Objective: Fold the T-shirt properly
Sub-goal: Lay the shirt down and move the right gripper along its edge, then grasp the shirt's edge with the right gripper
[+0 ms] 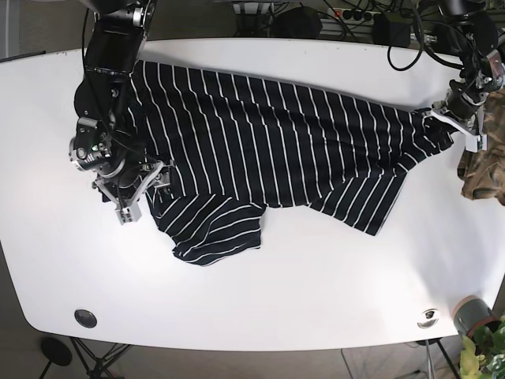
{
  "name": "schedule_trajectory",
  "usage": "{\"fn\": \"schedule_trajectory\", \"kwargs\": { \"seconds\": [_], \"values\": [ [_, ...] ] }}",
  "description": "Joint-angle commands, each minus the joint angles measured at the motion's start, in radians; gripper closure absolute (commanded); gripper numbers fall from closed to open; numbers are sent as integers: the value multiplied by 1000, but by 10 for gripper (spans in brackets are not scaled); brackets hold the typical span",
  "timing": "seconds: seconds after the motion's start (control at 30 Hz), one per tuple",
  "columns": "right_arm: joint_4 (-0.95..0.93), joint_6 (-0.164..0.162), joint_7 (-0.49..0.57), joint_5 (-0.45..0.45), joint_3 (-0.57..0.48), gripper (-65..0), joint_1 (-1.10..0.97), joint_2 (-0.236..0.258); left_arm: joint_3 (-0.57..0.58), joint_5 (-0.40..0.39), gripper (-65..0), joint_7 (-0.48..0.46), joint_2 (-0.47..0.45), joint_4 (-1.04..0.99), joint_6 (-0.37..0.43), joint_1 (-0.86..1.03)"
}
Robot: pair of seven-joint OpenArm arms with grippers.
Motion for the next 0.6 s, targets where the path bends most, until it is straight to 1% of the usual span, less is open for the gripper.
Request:
{"fn": "schedule_trajectory", "kwargs": {
  "seconds": [0.0,0.1,0.17,0.27,0.33,0.4,0.5,0.57],
  "values": [
    [-11,-46,67,10,-24,-509,23,12,-8,-13,0,-19,-19,19,-2,-7],
    [-74,-93,113,6,-79,-509,40,46,-8,-13,0,-19,-19,19,-2,-7],
    [-120,-107,136,-8,-111,-509,61,54,-6,-13,0,-19,-19,19,-2,-7],
    [-180,-133,171,-40,-110,-506,80,57,-6,-13,0,-19,-19,19,-2,-7],
    [-204,-141,208,-63,-96,-506,81,57,-6,-13,0,-19,-19,19,-2,-7],
    [-221,-141,234,-88,-84,-506,89,57,-6,-13,0,-19,-19,19,-2,-7],
    [-249,-132,243,-108,-51,-504,93,58,6,-13,0,-19,-19,17,-2,-7],
    [-267,-132,245,-114,-28,-504,93,58,14,-13,0,-19,-21,17,-2,-7]
  ]
}}
